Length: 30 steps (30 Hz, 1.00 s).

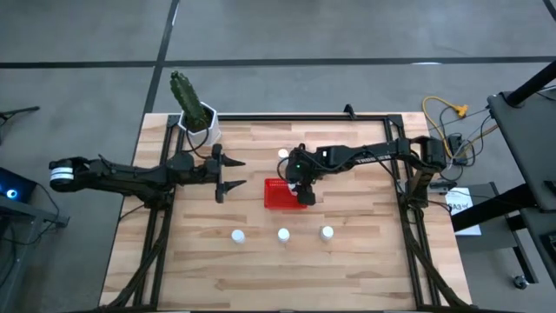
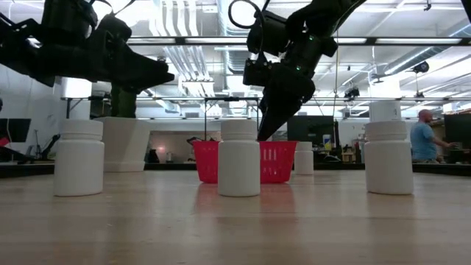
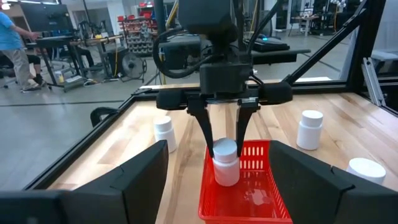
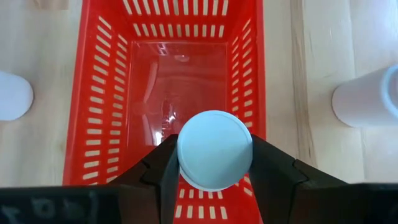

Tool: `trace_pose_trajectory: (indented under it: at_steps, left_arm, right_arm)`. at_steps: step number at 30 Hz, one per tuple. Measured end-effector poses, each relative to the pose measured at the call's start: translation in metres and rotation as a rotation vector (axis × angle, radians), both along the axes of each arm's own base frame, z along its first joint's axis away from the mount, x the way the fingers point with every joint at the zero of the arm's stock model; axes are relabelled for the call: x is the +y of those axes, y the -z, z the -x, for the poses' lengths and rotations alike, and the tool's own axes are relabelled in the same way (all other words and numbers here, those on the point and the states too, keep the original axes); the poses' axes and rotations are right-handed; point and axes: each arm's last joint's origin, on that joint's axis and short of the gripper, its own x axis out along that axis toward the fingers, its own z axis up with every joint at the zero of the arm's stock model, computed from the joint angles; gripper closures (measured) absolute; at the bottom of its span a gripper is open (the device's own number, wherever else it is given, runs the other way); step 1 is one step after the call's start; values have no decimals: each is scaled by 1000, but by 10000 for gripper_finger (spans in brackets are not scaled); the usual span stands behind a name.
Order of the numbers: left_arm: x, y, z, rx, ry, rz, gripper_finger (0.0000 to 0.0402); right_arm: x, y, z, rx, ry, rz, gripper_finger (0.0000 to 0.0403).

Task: Pick and place pill bottles into a basket
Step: Put the white pill bottle into the red bin

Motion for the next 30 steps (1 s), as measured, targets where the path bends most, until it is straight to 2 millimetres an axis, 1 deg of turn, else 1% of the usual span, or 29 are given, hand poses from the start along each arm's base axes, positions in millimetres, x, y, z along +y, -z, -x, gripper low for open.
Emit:
trace_pose_trajectory:
  at_steps: [12,30]
  left_arm:
    - [0,0,0,-2,0,22,143]
    - [0,0,0,0,-1,24,143]
  right_arm:
    - [1,13,5,-35,1,7,258]
    - [-1,18,9,-12,29,48,258]
